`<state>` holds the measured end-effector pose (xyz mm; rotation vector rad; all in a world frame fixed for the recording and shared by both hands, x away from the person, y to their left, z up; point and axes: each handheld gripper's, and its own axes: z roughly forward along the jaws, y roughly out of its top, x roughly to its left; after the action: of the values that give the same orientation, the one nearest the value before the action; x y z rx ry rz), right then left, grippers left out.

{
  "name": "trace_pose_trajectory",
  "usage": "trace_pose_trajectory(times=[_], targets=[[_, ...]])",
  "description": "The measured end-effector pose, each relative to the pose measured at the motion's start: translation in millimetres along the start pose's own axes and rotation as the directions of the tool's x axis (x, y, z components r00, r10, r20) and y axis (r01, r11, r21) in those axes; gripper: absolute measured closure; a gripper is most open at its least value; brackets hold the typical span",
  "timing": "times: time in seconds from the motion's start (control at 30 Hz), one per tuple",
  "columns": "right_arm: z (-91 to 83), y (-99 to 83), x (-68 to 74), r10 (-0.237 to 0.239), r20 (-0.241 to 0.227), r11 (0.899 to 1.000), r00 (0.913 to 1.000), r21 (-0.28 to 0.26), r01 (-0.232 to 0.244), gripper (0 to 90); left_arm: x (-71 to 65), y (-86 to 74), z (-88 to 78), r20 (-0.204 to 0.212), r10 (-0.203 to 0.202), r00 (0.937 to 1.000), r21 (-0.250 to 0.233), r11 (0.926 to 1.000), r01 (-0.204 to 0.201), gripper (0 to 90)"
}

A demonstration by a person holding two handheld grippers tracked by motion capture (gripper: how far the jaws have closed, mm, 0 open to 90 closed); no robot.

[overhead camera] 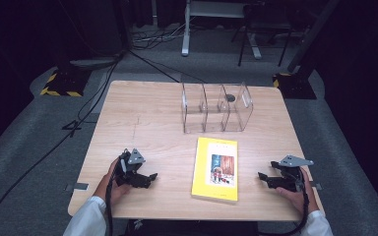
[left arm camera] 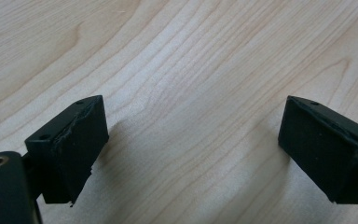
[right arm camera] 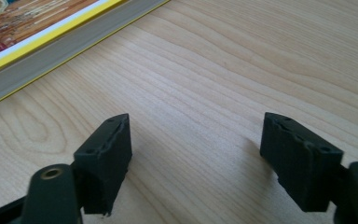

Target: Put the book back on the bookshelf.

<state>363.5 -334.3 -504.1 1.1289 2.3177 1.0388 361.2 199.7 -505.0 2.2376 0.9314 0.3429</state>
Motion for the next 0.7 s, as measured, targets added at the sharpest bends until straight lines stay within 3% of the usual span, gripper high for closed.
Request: trace_pose_trajectory(times=[0.2, 0.4, 0.7], targets=[[-2.1, -0.7, 1.9, -0.02, -0.021, 1.0, 0.9996, 0.001, 0.02, 30.6, -12.6, -3.5, -2.8, 0.048, 0.052, 0.9975, 0.001, 0.9986, -0.052, 8.1], [-2.6, 0.4, 4.6, -0.044, -0.046, 0.999, 0.998, 0.012, 0.045, 30.5, -12.3, -6.8, -5.9, 0.082, 0.089, 0.9927, 0.001, 0.996, -0.089, 8.1], [-3.6, 5.1, 17.6, -0.117, -0.12, 0.991, 0.9859, 0.048, 0.123, 32.1, -13.9, -5.8, -4.8, 0.095, 0.101, 0.9903, 0.005, 0.9948, -0.102, 6.2]])
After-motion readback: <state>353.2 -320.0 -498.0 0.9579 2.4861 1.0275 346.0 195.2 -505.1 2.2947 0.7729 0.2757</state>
